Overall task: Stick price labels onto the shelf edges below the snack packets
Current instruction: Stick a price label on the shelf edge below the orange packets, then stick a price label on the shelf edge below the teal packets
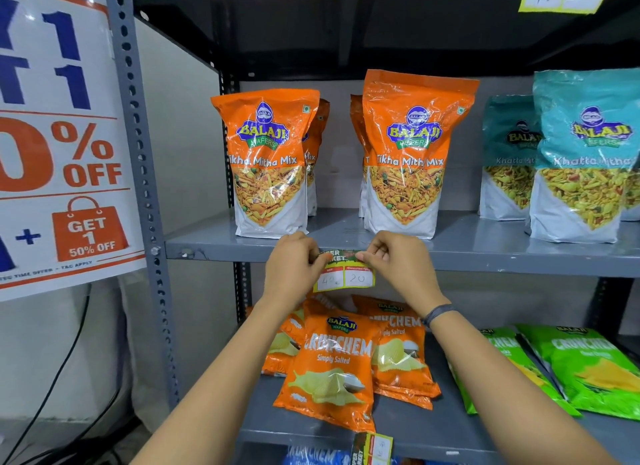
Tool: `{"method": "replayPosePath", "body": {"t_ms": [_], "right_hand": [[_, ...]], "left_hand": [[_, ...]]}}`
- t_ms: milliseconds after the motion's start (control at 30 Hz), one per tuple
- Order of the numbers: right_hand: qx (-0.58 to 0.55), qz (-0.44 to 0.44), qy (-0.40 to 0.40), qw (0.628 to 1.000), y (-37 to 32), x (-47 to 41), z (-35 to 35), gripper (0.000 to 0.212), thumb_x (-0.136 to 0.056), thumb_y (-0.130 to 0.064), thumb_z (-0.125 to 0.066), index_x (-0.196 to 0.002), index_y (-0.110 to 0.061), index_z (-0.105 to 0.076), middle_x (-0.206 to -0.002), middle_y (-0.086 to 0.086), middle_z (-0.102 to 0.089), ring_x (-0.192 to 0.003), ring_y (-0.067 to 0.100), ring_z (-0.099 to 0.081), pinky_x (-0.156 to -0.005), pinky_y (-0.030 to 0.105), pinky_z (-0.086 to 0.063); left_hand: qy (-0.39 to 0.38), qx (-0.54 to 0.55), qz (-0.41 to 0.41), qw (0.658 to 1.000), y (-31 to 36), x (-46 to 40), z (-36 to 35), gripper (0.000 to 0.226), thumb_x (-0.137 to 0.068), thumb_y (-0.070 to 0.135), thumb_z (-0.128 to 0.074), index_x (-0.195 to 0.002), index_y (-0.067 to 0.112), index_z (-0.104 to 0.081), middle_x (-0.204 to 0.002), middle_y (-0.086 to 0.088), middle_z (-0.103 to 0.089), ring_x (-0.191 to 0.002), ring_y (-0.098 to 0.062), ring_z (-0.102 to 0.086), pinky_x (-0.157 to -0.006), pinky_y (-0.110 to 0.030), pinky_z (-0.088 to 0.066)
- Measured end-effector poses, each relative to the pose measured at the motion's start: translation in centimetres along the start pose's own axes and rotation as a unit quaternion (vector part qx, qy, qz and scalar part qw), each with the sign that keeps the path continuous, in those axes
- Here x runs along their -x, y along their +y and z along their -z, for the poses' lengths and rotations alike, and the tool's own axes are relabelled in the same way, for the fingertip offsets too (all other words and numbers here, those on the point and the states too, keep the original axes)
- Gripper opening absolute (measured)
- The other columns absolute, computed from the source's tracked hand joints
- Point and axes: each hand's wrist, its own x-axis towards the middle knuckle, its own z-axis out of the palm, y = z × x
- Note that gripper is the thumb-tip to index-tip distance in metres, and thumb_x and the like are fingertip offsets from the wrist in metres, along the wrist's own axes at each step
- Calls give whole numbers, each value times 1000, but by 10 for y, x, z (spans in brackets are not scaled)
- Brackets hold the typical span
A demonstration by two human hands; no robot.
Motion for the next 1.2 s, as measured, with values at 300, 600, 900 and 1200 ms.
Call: {"method": "replayPosePath", "body": {"t_ms": [300,600,900,1200], "right_hand": [[28,13,31,999,0,3,-4,21,-78,-31,-73,-73,-15,-60,-64,4,-64,-66,21,-59,-71,43,-50],[41,22,126,991,64,37,44,15,-86,-32,-64,-89,-18,-61,-75,2,-60,-78,24,-60,-72,41,-44],[161,-59,238,956,199,77,183,16,-90,-28,-58,-84,-13,-60,-81,13,-66,-83,35,-61,-72,45,-45],[211,-76,232,947,314,76,286,20,-91,-29,-57,-107,-18,-61,-109,10,-64,-102,36,-55,-81,50,-45]], "left_hand": [[55,-116,87,988,23,-5,-13,45,-74,59,-67,-72,14,-59,-78,-4,-61,-87,-26,-58,-56,-33,-40],[166,-143,-47,974,89,18,-45,23,-74,21,-72,-94,18,-59,-93,-7,-64,-87,-31,-58,-72,-40,-43],[69,20,-159,985,265,36,-151,17,-84,31,-54,-74,18,-59,-73,-6,-66,-77,-30,-61,-63,-37,-46],[-235,169,14,957,405,53,-273,50,-87,61,-44,-95,19,-69,-97,-10,-75,-99,-33,-65,-79,-38,-53]]}}
